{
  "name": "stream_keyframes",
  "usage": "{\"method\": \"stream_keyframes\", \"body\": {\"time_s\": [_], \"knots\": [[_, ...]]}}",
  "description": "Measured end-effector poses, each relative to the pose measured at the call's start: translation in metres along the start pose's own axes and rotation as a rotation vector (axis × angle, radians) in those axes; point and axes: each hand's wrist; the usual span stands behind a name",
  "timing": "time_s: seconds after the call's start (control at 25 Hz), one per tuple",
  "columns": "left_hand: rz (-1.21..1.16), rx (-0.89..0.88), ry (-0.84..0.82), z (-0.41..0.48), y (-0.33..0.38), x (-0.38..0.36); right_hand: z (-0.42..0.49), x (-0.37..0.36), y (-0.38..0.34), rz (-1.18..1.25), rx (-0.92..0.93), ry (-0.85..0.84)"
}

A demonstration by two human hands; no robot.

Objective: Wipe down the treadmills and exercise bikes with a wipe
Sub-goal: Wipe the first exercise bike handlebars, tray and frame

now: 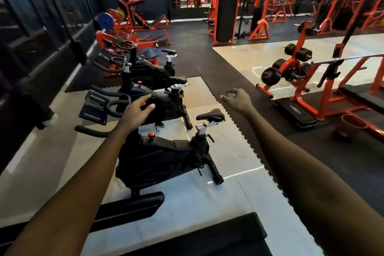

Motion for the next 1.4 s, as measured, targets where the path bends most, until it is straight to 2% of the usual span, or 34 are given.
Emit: {"method": "stream_keyframes", "body": {"time_s": [0.44,0.76,0.84,1.0,1.4], "knots": [[0.026,0.143,0.138,0.133,0.0,-0.002,0.188,-0.074,0.028,0.09,0.126,-0.124],[0.025,0.323,0.334,0.178,-0.018,-0.006,0.311,-0.144,0.038,0.126,0.358,-0.378],[-0.009,0.405,0.401,0.181,-0.024,-0.002,0.337,-0.167,0.036,0.148,0.349,-0.434],[0.006,0.493,0.508,0.172,-0.029,0.013,0.356,-0.204,0.006,0.149,0.404,-0.542],[-0.017,0.565,0.642,0.164,-0.086,0.037,0.369,-0.299,-0.048,0.229,0.521,-0.622]]}}
Point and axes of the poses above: each hand's wrist, its own z-axis towards the middle knuckle, its own x-axis out of the back of the hand, y = z × x, and after that the axes turned 11 degrees about x, right-handed
